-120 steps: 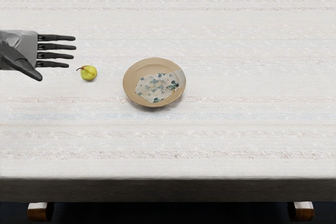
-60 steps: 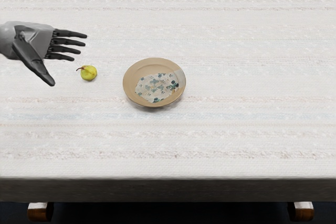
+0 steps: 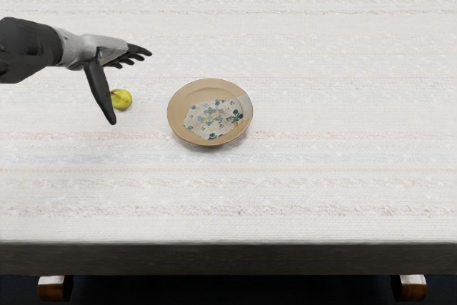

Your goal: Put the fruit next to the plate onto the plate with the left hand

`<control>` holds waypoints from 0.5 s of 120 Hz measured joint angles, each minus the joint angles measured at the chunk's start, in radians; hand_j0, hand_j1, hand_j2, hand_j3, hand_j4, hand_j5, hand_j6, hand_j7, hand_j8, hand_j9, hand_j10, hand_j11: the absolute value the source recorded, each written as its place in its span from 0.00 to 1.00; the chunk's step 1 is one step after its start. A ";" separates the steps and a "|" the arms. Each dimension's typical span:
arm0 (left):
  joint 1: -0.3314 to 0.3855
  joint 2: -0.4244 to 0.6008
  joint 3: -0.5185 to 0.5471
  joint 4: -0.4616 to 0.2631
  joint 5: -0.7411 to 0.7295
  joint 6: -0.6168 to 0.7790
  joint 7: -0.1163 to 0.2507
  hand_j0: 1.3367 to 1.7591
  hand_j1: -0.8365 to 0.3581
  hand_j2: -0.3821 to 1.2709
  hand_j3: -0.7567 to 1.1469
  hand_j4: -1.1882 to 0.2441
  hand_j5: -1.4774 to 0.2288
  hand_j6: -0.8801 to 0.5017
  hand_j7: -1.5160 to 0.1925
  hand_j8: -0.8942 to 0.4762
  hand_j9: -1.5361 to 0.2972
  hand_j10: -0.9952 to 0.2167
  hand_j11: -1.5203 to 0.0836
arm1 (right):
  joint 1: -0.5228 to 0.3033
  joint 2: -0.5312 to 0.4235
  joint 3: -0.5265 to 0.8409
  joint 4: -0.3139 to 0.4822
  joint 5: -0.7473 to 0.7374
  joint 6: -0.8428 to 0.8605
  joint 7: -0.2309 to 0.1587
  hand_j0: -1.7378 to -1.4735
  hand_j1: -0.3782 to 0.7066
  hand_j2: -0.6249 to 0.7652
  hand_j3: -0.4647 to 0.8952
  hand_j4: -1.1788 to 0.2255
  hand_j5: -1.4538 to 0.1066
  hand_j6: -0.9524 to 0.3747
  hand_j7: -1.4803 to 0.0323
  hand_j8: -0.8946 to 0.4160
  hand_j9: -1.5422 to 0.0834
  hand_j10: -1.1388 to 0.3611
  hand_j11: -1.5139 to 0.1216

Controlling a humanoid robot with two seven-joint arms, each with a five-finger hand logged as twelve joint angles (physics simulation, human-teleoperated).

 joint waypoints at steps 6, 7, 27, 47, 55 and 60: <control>0.013 -0.028 0.005 0.002 0.061 0.045 0.000 0.76 0.97 0.23 0.40 0.81 0.85 0.62 0.87 0.63 0.82 0.80 0.93 | 0.000 0.000 0.000 0.000 0.000 0.001 0.000 0.30 0.03 0.45 0.34 0.84 0.93 0.72 0.98 0.68 0.95 0.76 0.93; 0.014 -0.035 0.005 0.003 0.070 0.052 0.000 0.76 0.97 0.23 0.40 0.81 0.85 0.62 0.87 0.63 0.82 0.80 0.93 | 0.000 0.000 0.000 0.000 0.000 0.001 0.000 0.30 0.03 0.45 0.34 0.84 0.93 0.72 0.98 0.68 0.95 0.76 0.93; 0.024 -0.072 0.068 0.019 0.171 0.192 0.000 0.76 0.97 0.23 0.40 0.81 0.85 0.62 0.87 0.63 0.82 0.80 0.93 | 0.000 0.000 0.000 0.000 0.000 0.002 0.000 0.30 0.03 0.45 0.34 0.84 0.93 0.72 0.98 0.68 0.95 0.76 0.93; 0.051 -0.103 0.093 0.057 0.194 0.275 0.001 0.76 0.97 0.24 0.40 0.81 0.84 0.61 0.87 0.63 0.82 0.80 0.93 | 0.001 0.000 0.000 0.000 0.000 0.003 0.000 0.30 0.03 0.45 0.34 0.84 0.93 0.72 0.98 0.68 0.95 0.76 0.93; 0.060 -0.118 0.096 0.076 0.199 0.286 0.001 0.76 0.96 0.24 0.40 0.81 0.84 0.61 0.86 0.63 0.82 0.79 0.92 | 0.001 0.000 0.000 0.000 0.000 0.003 0.000 0.30 0.03 0.45 0.34 0.84 0.93 0.72 0.98 0.68 0.95 0.76 0.93; 0.078 -0.136 0.097 0.086 0.219 0.295 0.001 0.76 0.96 0.24 0.40 0.80 0.84 0.61 0.86 0.62 0.81 0.79 0.92 | 0.001 0.000 0.000 0.000 0.000 0.004 0.000 0.30 0.03 0.45 0.34 0.84 0.93 0.72 0.98 0.68 0.95 0.76 0.93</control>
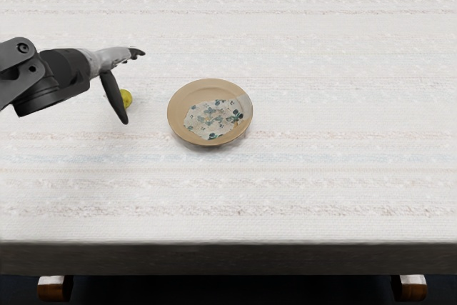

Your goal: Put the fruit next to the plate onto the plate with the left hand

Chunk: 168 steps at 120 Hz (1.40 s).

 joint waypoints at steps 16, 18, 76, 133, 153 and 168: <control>0.024 -0.030 0.002 0.031 0.052 0.029 0.000 0.76 0.95 0.24 0.40 0.80 0.83 0.60 0.86 0.62 0.81 0.79 0.91 | 0.000 0.000 0.001 0.000 0.000 0.000 0.000 0.30 0.03 0.45 0.34 0.84 0.93 0.72 0.98 0.68 0.95 0.76 0.93; 0.024 -0.038 0.002 0.038 0.056 0.031 0.000 0.76 0.95 0.24 0.40 0.80 0.83 0.60 0.86 0.62 0.81 0.78 0.91 | 0.001 0.000 0.001 0.000 0.000 0.000 0.000 0.30 0.03 0.45 0.34 0.84 0.93 0.72 0.98 0.68 0.95 0.76 0.93; 0.035 -0.168 0.116 0.286 0.116 0.189 0.000 0.76 0.93 0.24 0.40 0.78 0.82 0.59 0.84 0.60 0.79 0.76 0.90 | 0.005 0.000 0.001 0.000 0.000 0.000 0.000 0.30 0.03 0.45 0.34 0.84 0.93 0.72 0.98 0.68 0.95 0.76 0.93; 0.014 -0.191 0.149 0.333 0.116 0.204 0.000 0.76 0.81 0.26 0.40 0.70 0.72 0.50 0.74 0.51 0.71 0.66 0.80 | 0.005 0.000 0.001 0.000 0.000 0.000 0.000 0.30 0.03 0.45 0.34 0.84 0.93 0.72 0.98 0.68 0.95 0.76 0.93; 0.012 -0.208 0.161 0.334 0.115 0.204 0.000 0.76 0.77 0.26 0.40 0.67 0.70 0.48 0.72 0.49 0.68 0.64 0.77 | 0.005 0.000 0.001 0.000 0.000 0.000 0.000 0.30 0.03 0.45 0.34 0.84 0.93 0.72 0.98 0.68 0.95 0.76 0.93; 0.012 -0.217 0.162 0.334 0.115 0.204 0.000 0.76 0.76 0.26 0.40 0.66 0.69 0.46 0.71 0.48 0.67 0.63 0.76 | 0.005 0.000 0.001 0.000 0.000 0.000 0.000 0.30 0.03 0.45 0.34 0.84 0.93 0.72 0.98 0.68 0.95 0.76 0.93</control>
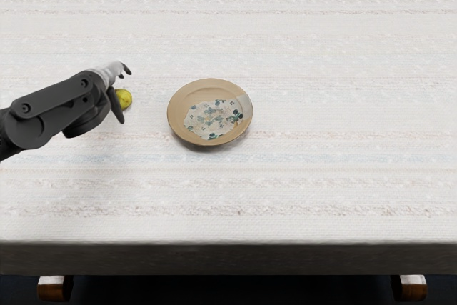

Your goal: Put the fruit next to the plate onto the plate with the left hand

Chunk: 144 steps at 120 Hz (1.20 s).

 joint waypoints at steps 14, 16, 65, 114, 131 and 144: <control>-0.006 -0.002 0.001 0.000 0.000 0.000 0.000 0.76 0.74 0.26 0.40 0.65 0.67 0.45 0.69 0.46 0.66 0.61 0.74 | 0.000 0.000 0.000 0.000 0.000 0.000 0.000 0.30 0.03 0.45 0.34 0.84 0.93 0.72 0.98 0.68 0.95 0.76 0.93; -0.007 -0.002 0.001 0.000 0.000 -0.001 0.000 0.76 0.74 0.26 0.40 0.65 0.67 0.45 0.69 0.46 0.66 0.61 0.74 | 0.000 0.000 0.000 0.000 0.000 0.000 0.000 0.30 0.03 0.45 0.34 0.84 0.93 0.72 0.98 0.68 0.95 0.76 0.93; -0.014 -0.034 0.002 0.036 0.000 -0.003 0.000 0.76 0.68 0.27 0.40 0.61 0.63 0.41 0.65 0.42 0.62 0.56 0.70 | 0.000 0.000 0.000 0.000 0.000 0.000 0.000 0.30 0.03 0.45 0.34 0.84 0.93 0.72 0.98 0.68 0.95 0.76 0.93; -0.012 -0.034 0.002 0.060 0.000 -0.004 0.000 0.76 0.65 0.27 0.40 0.59 0.60 0.38 0.62 0.40 0.59 0.53 0.67 | 0.000 0.000 0.000 0.000 0.000 0.000 0.000 0.30 0.03 0.45 0.34 0.84 0.93 0.72 0.98 0.68 0.95 0.76 0.93; -0.009 -0.034 0.002 0.073 0.000 -0.004 0.000 0.76 0.62 0.28 0.40 0.57 0.59 0.37 0.61 0.38 0.58 0.52 0.65 | 0.000 0.000 0.000 0.000 0.000 0.000 0.000 0.30 0.03 0.45 0.34 0.84 0.93 0.72 0.98 0.68 0.95 0.76 0.93; -0.008 -0.036 0.002 0.082 0.000 -0.004 0.000 0.76 0.61 0.28 0.40 0.56 0.58 0.36 0.60 0.37 0.57 0.51 0.64 | 0.000 0.000 -0.001 0.000 0.000 0.000 0.000 0.30 0.03 0.45 0.34 0.84 0.93 0.72 0.98 0.68 0.95 0.76 0.93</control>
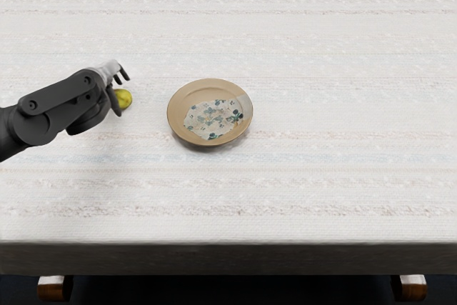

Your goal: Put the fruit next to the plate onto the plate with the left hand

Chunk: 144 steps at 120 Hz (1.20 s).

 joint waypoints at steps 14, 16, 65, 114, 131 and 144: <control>0.000 -0.002 0.000 0.003 0.000 0.000 0.000 0.76 0.60 0.28 0.40 0.56 0.57 0.35 0.59 0.37 0.56 0.50 0.63 | 0.000 0.000 0.000 0.000 0.000 0.000 0.000 0.30 0.03 0.45 0.34 0.84 0.93 0.72 0.98 0.68 0.95 0.76 0.93; 0.000 -0.002 0.000 0.004 0.000 -0.001 0.000 0.76 0.60 0.28 0.40 0.56 0.57 0.35 0.59 0.37 0.56 0.50 0.63 | 0.000 0.000 0.000 0.000 0.000 0.000 0.000 0.30 0.03 0.45 0.34 0.84 0.93 0.72 0.98 0.68 0.95 0.76 0.93; -0.003 -0.021 0.000 0.011 0.000 -0.003 0.000 0.76 0.58 0.28 0.40 0.54 0.55 0.33 0.57 0.35 0.54 0.48 0.61 | 0.000 0.000 0.001 0.000 0.000 0.000 0.000 0.30 0.03 0.45 0.34 0.84 0.93 0.72 0.98 0.68 0.95 0.76 0.93; 0.001 -0.038 0.000 0.027 0.001 -0.006 0.000 0.76 0.52 0.29 0.40 0.49 0.51 0.29 0.53 0.31 0.50 0.43 0.56 | 0.000 0.000 0.001 0.000 0.000 0.000 0.000 0.30 0.03 0.45 0.34 0.84 0.93 0.72 0.98 0.68 0.95 0.76 0.93; 0.002 -0.044 0.000 0.038 0.001 -0.007 0.000 0.76 0.51 0.29 0.40 0.48 0.50 0.28 0.52 0.30 0.49 0.42 0.55 | 0.000 0.000 0.000 0.000 0.000 0.000 0.000 0.30 0.03 0.45 0.34 0.84 0.93 0.72 0.98 0.68 0.95 0.76 0.93; -0.002 -0.044 0.000 0.041 0.000 -0.007 0.000 0.76 0.50 0.29 0.40 0.48 0.49 0.28 0.52 0.30 0.49 0.41 0.55 | 0.000 0.000 0.000 0.000 0.000 0.000 0.000 0.30 0.03 0.45 0.34 0.84 0.93 0.72 0.98 0.68 0.95 0.76 0.93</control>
